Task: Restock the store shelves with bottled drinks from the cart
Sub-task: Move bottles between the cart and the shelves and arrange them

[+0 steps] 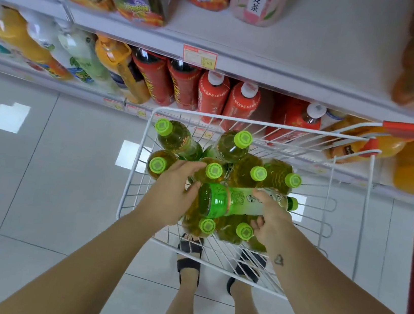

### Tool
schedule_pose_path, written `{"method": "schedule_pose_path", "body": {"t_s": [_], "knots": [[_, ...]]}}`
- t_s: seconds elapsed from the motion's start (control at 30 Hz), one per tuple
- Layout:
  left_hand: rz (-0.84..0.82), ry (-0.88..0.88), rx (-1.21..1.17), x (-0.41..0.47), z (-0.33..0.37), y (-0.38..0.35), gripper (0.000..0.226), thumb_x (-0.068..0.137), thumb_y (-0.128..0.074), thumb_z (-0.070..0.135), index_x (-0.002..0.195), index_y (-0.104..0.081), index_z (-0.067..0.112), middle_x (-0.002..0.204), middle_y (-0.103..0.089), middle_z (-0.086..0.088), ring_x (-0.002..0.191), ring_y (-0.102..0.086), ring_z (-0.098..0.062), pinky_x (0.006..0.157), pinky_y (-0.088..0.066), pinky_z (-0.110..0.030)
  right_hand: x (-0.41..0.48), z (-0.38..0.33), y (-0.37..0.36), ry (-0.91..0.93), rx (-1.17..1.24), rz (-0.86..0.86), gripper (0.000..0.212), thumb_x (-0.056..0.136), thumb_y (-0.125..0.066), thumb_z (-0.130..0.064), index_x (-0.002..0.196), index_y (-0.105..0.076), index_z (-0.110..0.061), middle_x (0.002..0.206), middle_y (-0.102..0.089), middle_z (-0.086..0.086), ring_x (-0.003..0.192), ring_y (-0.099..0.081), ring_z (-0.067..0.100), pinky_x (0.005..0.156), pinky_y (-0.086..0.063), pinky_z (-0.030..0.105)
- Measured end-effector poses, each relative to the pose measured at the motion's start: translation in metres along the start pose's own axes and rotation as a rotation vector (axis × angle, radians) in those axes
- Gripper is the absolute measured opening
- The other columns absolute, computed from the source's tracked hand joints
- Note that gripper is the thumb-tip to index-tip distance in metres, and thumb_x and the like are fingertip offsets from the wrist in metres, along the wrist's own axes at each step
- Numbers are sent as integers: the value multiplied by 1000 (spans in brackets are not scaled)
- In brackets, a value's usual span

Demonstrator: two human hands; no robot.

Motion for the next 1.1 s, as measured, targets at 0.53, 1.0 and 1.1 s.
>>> {"method": "schedule_pose_path", "body": {"t_s": [0.53, 1.0, 1.1], "knots": [[-123, 65, 158, 86, 36, -29, 74, 80, -72, 27, 141, -31, 26, 138, -42, -6, 126, -44, -24, 103, -34, -33, -42, -47, 40, 467, 140, -257, 73, 64, -81, -2, 124, -45, -23, 105, -67, 6, 88, -69, 19, 79, -56, 41], [209, -18, 127, 56, 59, -17, 67, 68, -79, 31, 122, -41, 27, 118, -56, 2, 104, -57, -20, 91, -49, -40, -64, -80, 75, 654, 46, -313, 75, 63, -80, 3, 121, -46, -29, 107, -64, -1, 90, -66, 9, 64, -53, 20], [339, -67, -43, 28, 97, 11, 67, 65, -81, 28, 117, -38, 36, 114, -53, 9, 103, -56, -12, 93, -48, -35, -93, -97, 85, 736, 5, -342, 74, 63, -81, 1, 121, -47, -30, 107, -63, -3, 92, -65, 12, 68, -52, 22]]}}
Point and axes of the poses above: each hand's wrist, its own x-axis towards the middle knuckle, its own y-axis out of the back of the hand, z = x × y, the point moved 7 cm from there along x, towards the middle knuckle
